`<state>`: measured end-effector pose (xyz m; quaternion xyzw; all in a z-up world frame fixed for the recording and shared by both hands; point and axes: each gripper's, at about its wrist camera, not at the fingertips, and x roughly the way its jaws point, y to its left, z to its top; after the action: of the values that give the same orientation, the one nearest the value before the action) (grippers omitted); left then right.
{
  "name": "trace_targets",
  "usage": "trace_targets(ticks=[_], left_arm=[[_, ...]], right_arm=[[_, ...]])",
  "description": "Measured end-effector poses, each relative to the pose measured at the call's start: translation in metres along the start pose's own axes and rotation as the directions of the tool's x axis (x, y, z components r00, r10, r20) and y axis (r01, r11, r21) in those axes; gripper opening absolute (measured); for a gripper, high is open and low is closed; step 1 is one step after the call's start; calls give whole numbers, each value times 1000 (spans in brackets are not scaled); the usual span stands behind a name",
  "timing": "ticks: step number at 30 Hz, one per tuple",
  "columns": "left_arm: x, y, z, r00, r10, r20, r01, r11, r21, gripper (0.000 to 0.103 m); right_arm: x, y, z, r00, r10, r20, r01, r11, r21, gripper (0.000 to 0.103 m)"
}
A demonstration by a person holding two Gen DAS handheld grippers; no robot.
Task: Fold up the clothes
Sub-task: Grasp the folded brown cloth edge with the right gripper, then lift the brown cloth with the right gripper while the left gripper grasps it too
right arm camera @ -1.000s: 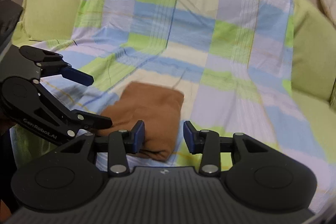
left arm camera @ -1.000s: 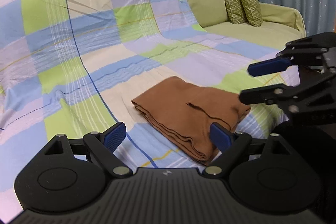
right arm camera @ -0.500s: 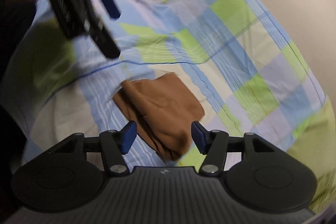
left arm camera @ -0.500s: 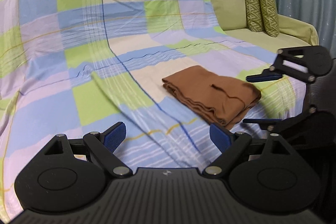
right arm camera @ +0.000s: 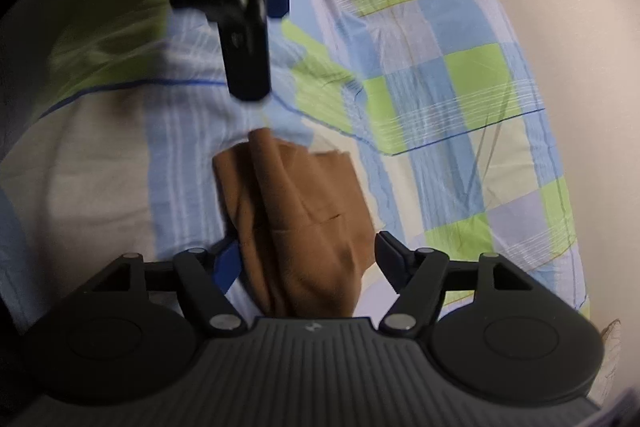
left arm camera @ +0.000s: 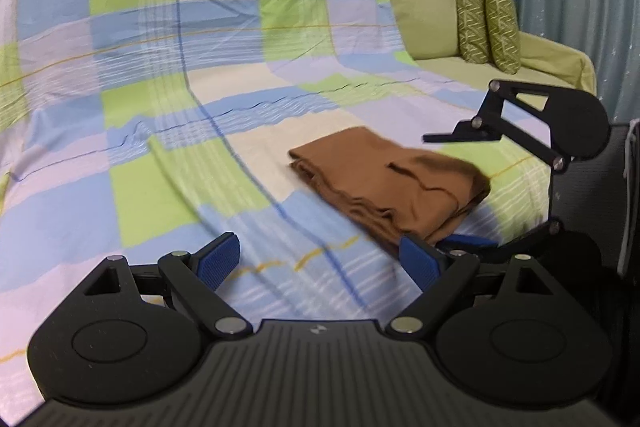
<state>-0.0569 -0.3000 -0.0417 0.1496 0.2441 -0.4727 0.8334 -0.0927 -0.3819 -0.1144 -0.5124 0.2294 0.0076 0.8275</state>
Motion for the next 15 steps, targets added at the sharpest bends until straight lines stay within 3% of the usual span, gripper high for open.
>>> trace_targets(ticks=[3, 7, 15], left_arm=[[6, -2, 3, 1000, -12, 8, 12, 1000, 2, 89], [16, -4, 5, 1000, -15, 4, 15, 1000, 5, 89], [38, -4, -1, 997, 36, -69, -35, 999, 22, 89]], right_arm=[[-8, 1, -4, 1000, -11, 14, 11, 1000, -5, 47], [-5, 2, -8, 1000, 6, -19, -6, 1000, -3, 47], [3, 4, -5, 1000, 14, 1, -14, 999, -34, 46]])
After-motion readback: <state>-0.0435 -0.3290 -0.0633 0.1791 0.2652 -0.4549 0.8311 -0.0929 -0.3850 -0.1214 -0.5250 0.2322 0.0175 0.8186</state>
